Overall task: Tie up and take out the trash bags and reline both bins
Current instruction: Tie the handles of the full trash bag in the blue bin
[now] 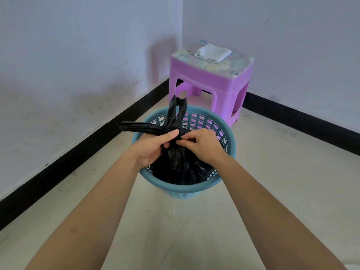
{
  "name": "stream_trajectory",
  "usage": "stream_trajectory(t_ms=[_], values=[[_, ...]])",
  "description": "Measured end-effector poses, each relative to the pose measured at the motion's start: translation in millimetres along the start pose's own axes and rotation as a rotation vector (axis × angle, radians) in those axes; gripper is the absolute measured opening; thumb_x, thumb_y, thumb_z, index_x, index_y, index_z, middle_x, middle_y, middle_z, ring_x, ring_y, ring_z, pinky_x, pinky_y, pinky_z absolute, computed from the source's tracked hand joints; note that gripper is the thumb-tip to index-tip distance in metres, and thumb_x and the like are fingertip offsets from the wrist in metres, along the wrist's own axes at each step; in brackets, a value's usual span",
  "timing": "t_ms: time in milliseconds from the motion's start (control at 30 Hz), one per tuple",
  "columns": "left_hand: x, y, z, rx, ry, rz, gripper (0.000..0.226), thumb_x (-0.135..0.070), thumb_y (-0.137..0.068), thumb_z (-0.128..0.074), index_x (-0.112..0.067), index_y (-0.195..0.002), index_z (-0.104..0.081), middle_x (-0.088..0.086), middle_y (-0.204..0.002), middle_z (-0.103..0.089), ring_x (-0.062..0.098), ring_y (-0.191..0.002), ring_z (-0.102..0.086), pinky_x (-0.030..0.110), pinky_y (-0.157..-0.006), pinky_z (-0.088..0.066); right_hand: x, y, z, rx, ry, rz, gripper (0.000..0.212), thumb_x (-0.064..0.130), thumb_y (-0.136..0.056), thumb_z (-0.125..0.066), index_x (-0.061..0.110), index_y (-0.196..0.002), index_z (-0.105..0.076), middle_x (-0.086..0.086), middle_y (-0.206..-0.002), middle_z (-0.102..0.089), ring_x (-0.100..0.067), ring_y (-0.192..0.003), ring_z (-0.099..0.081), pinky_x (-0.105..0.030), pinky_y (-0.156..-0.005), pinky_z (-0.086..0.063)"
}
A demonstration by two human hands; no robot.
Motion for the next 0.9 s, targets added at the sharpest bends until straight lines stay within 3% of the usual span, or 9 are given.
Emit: stream_trajectory(t_ms=[67, 167, 267, 400, 467, 567, 667, 800, 900], values=[[1, 0, 1, -0.019, -0.027, -0.001, 0.013, -0.025, -0.085, -0.071, -0.014, -0.079, -0.069, -0.005, -0.056, -0.043, 0.012, -0.06, -0.037, 0.03, -0.071, -0.04, 1, 0, 0, 0.016, -0.021, 0.005, 0.013, 0.04, -0.083, -0.076, 0.031, -0.091, -0.08, 0.015, -0.071, -0.069, -0.003, -0.068, -0.06, -0.023, -0.071, -0.049], [6, -3, 4, -0.015, -0.051, 0.03, 0.055, -0.034, -0.082, -0.068, 0.01, -0.114, -0.06, -0.002, -0.056, -0.038, 0.012, -0.058, -0.035, 0.028, -0.069, -0.037, -5, 0, -1, 0.1, -0.191, -0.084, 0.011, 0.032, -0.08, -0.081, 0.028, -0.09, -0.078, 0.015, -0.076, -0.072, 0.005, -0.069, -0.063, -0.015, -0.074, -0.046], [3, 1, -1, 0.081, -0.056, 0.001, 0.04, -0.025, -0.093, -0.061, 0.005, -0.119, -0.059, -0.001, -0.065, -0.043, 0.01, -0.058, -0.037, 0.024, -0.067, -0.037, -10, -2, 2, 0.233, -0.585, -0.278, 0.026, 0.019, -0.082, -0.07, 0.02, -0.108, -0.072, 0.005, -0.099, -0.075, -0.004, -0.096, -0.068, -0.029, -0.095, -0.049], [0, 6, -12, 0.196, -0.087, 0.024, 0.041, -0.019, -0.096, -0.058, 0.011, -0.124, -0.055, -0.004, -0.072, -0.052, 0.011, -0.062, -0.04, 0.022, -0.068, -0.038, 1, -5, 9, 0.208, -1.05, -0.452, 0.045, 0.052, -0.082, -0.063, 0.02, -0.113, -0.07, 0.002, -0.104, -0.071, -0.019, -0.108, -0.062, -0.036, -0.098, -0.044], [1, 8, -14, 0.217, -0.091, 0.055, 0.043, -0.022, -0.095, -0.061, 0.01, -0.123, -0.054, -0.002, -0.07, -0.047, 0.012, -0.062, -0.042, 0.023, -0.069, -0.04, 7, -9, 7, 0.108, -1.178, -0.476, 0.044, 0.048, -0.088, -0.065, 0.013, -0.113, -0.07, -0.002, -0.1, -0.071, -0.021, -0.101, -0.066, -0.039, -0.097, -0.049], [3, 5, -13, 0.154, -0.041, 0.097, 0.027, -0.027, -0.089, -0.065, -0.008, -0.108, -0.063, -0.003, -0.07, -0.049, 0.011, -0.062, -0.046, 0.023, -0.066, -0.043, 19, -11, 10, -0.104, -1.634, -0.549, 0.016, 0.015, -0.096, -0.053, 0.003, -0.091, -0.061, -0.005, -0.078, -0.06, -0.022, -0.08, -0.064, -0.04, -0.089, -0.052], [2, 3, -7, 0.075, 0.011, 0.127, 0.009, -0.03, -0.091, -0.062, -0.022, -0.094, -0.065, -0.003, -0.078, -0.061, 0.008, -0.065, -0.058, 0.026, -0.068, -0.046, 20, -10, 19, -0.306, -1.95, -0.59, 0.022, 0.005, -0.09, -0.045, 0.013, -0.07, -0.043, 0.001, -0.054, -0.032, -0.016, -0.049, -0.042, -0.038, -0.081, -0.051], [0, 4, -5, 0.061, 0.118, 0.164, 0.019, -0.032, -0.098, -0.053, -0.029, -0.111, -0.066, -0.003, -0.091, -0.074, 0.007, -0.081, -0.069, 0.025, -0.071, -0.049, 13, -2, 20, -0.407, -1.992, -0.618, 0.02, 0.009, -0.085, -0.046, 0.016, -0.068, -0.04, 0.004, -0.052, -0.019, -0.013, -0.041, -0.024, -0.028, -0.058, -0.042], [2, 3, -6, 0.033, 0.151, 0.209, 0.021, -0.035, -0.102, -0.043, -0.028, -0.104, -0.064, 0.001, -0.096, -0.076, 0.009, -0.087, -0.072, 0.028, -0.077, -0.044, 11, 0, 16, -0.323, -1.96, -0.627, 0.023, 0.018, -0.09, -0.049, 0.014, -0.067, -0.045, 0.006, -0.051, -0.017, -0.011, -0.039, -0.021, -0.025, -0.05, -0.038]])
Point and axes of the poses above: each hand's wrist, its own y-axis away from the middle knuckle, its own z-axis out of the back of the hand, x = y × z, the point moved 6 cm from there along -y, towards the middle knuckle
